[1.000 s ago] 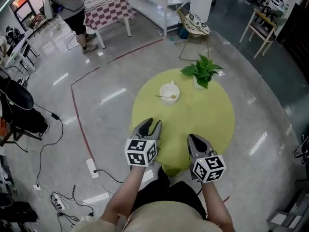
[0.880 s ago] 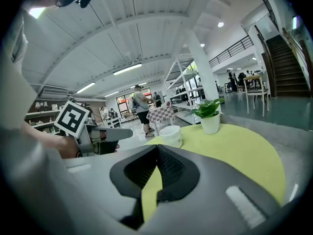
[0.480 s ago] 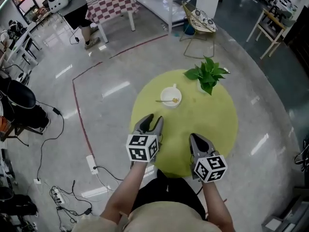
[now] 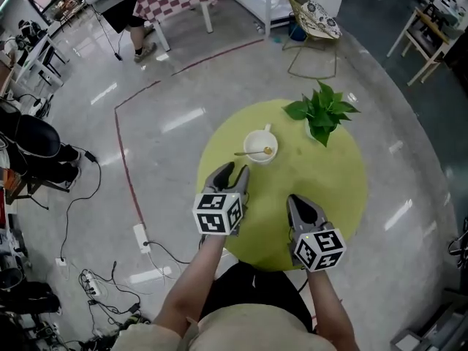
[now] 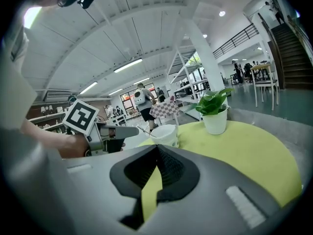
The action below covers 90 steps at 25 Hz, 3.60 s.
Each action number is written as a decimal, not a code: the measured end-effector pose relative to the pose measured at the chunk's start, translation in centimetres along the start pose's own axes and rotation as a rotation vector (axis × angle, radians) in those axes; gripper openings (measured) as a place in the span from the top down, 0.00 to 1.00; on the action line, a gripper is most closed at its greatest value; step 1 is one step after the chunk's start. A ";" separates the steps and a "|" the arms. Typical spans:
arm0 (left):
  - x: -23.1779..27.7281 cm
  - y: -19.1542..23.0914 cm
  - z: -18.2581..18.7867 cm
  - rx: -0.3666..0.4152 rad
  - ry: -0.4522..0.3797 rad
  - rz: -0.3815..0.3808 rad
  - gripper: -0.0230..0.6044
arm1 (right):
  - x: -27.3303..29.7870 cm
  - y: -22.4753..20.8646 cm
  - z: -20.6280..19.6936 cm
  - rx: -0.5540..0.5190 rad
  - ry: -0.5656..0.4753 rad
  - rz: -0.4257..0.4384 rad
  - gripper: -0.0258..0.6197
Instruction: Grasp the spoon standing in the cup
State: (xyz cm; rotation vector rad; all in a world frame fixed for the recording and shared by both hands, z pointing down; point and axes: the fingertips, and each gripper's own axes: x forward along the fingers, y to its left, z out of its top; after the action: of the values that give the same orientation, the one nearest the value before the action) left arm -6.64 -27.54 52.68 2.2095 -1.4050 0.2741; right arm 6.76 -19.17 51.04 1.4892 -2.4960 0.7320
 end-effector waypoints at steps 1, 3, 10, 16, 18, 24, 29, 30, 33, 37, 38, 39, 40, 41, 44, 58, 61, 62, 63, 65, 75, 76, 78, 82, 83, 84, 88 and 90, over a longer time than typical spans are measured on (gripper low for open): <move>0.4 0.1 0.0 -0.002 0.004 0.004 0.71 | 0.2 -0.2 0.0 0.002 0.002 0.002 0.96; 1.1 0.4 -0.2 -0.007 0.012 0.011 0.71 | 0.7 -0.5 0.0 0.005 0.007 0.007 0.96; 3.0 1.0 -0.5 -0.030 0.036 0.020 0.71 | 1.7 -1.5 0.0 0.019 0.026 0.013 0.96; 4.3 1.4 -0.4 -0.036 0.047 0.028 0.73 | 2.4 -2.1 -0.3 0.029 0.038 0.014 0.96; 4.6 1.6 -0.4 -0.041 0.052 0.035 0.74 | 2.6 -2.2 -0.4 0.032 0.041 0.015 0.96; 5.1 1.8 -0.3 -0.053 0.059 0.040 0.79 | 2.8 -2.4 -0.4 0.038 0.049 0.012 0.96; 5.4 1.9 -0.1 -0.050 0.060 0.043 0.84 | 3.0 -2.5 -0.3 0.039 0.048 0.012 0.96; 5.5 1.9 -0.1 -0.049 0.060 0.043 0.85 | 3.0 -2.5 -0.4 0.039 0.048 0.013 0.96; 5.6 1.9 -0.1 -0.050 0.059 0.045 0.88 | 3.1 -2.5 -0.4 0.039 0.048 0.013 0.96; 5.6 1.8 0.1 -0.056 0.054 0.047 0.90 | 2.9 -2.4 -0.4 0.039 0.051 0.012 0.96; 5.5 1.7 0.1 -0.057 0.053 0.047 0.90 | 2.8 -2.4 -0.4 0.039 0.051 0.011 0.96; 5.5 1.7 0.1 -0.058 0.051 0.047 0.91 | 2.8 -2.5 -0.4 0.039 0.052 0.011 0.96; 5.5 1.7 0.1 -0.058 0.050 0.047 0.91 | 2.8 -2.5 -0.4 0.038 0.052 0.011 0.96; 5.5 1.7 0.2 -0.058 0.049 0.047 0.92 | 2.8 -2.5 -0.4 0.038 0.051 0.010 0.96; 5.5 1.6 0.3 -0.057 0.047 0.044 0.93 | 2.7 -2.4 -0.4 0.036 0.050 0.012 0.96; 4.2 0.7 1.9 -0.074 0.001 0.027 0.95 | 1.6 -1.8 0.4 0.022 0.024 0.010 0.96; 3.2 0.6 2.4 -0.068 -0.019 0.028 0.95 | 1.2 -1.5 0.5 0.015 0.018 0.012 0.96; 3.0 0.6 2.6 -0.067 -0.027 0.030 0.95 | 1.2 -1.4 0.6 0.013 0.016 0.013 0.96; 2.7 0.6 2.7 -0.068 -0.035 0.032 0.95 | 1.1 -1.3 0.6 0.010 0.014 0.014 0.96; 2.1 0.5 3.0 -0.071 -0.047 0.031 0.95 | 0.9 -1.1 0.6 0.005 0.010 0.016 0.96; -1.8 -0.7 4.0 -0.088 -0.110 -0.009 0.95 | -0.5 -0.1 0.6 -0.020 -0.010 0.017 0.96; -2.2 -0.8 4.1 -0.092 -0.117 -0.014 0.95 | -0.6 0.0 0.6 -0.022 -0.012 0.017 0.96; -3.0 -1.1 4.3 -0.098 -0.128 -0.024 0.95 | -0.8 0.3 0.7 -0.027 -0.016 0.018 0.96; -4.2 -1.8 4.0 -0.097 -0.137 -0.051 0.95 | -1.4 0.7 0.6 -0.034 -0.023 0.020 0.96; -4.5 -1.9 3.9 -0.096 -0.135 -0.057 0.95 | -1.6 0.9 0.5 -0.036 -0.024 0.020 0.96; -4.8 -2.1 3.7 -0.096 -0.133 -0.062 0.95 | -1.7 1.0 0.6 -0.038 -0.026 0.020 0.96; -5.5 -2.8 2.9 -0.099 -0.120 -0.079 0.95 | -2.4 1.3 0.6 -0.045 -0.034 0.016 0.96; -5.8 -3.3 2.5 -0.095 -0.112 -0.088 0.95 | -2.8 1.3 0.6 -0.046 -0.037 0.011 0.96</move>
State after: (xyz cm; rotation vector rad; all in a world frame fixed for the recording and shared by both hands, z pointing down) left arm -6.56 -23.12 47.10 2.2306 -1.3447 0.0526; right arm 7.14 -16.78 49.04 1.4881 -2.5315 0.6499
